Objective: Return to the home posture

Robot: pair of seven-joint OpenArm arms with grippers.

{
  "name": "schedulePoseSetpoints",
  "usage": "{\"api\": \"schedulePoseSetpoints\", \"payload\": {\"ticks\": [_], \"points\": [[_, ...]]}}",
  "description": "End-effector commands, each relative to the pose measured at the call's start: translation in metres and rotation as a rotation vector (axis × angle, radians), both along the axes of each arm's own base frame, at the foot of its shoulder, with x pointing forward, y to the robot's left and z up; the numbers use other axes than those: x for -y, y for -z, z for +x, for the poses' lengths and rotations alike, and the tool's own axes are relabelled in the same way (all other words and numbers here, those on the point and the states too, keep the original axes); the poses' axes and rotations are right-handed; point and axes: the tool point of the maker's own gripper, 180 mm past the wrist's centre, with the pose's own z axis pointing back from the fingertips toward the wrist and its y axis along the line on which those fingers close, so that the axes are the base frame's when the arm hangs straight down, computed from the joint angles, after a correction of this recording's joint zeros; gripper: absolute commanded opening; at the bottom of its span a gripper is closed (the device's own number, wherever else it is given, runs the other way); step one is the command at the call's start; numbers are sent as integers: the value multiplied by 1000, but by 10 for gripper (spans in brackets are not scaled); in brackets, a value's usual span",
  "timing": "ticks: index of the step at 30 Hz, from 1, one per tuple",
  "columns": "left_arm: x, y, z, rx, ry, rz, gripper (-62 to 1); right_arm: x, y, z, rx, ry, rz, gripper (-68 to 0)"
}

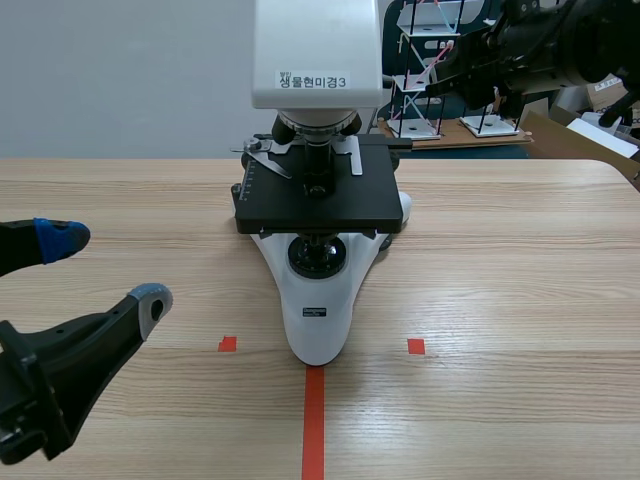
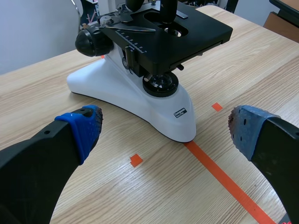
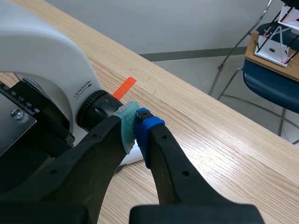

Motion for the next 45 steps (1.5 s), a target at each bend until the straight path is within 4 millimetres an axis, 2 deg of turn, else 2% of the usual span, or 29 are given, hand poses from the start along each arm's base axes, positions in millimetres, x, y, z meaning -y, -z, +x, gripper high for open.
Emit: {"api": "schedulePoseSetpoints", "payload": {"ticks": [1,25,31,33,36,41,45], "points": [[2,-6,0,14,0,-21,-43,-1,-15,3,40,-6,13,-676],[2,-6,0,14,0,-21,-43,-1,-15,3,40,-6,13,-676],[2,-6,0,14,0,-21,-43,2,-2,-4,36,-4,29,-672],[2,-6,0,14,0,-20,-43,7,5,-9,37,2,25,-635],[2,-6,0,14,0,-20,-43,15,9,-21,68,3,31,-545],[2,-6,0,14,0,-20,-43,28,-2,-52,174,9,64,-519],[2,-6,0,14,0,-20,-43,41,-6,-81,277,24,86,-448]]}}
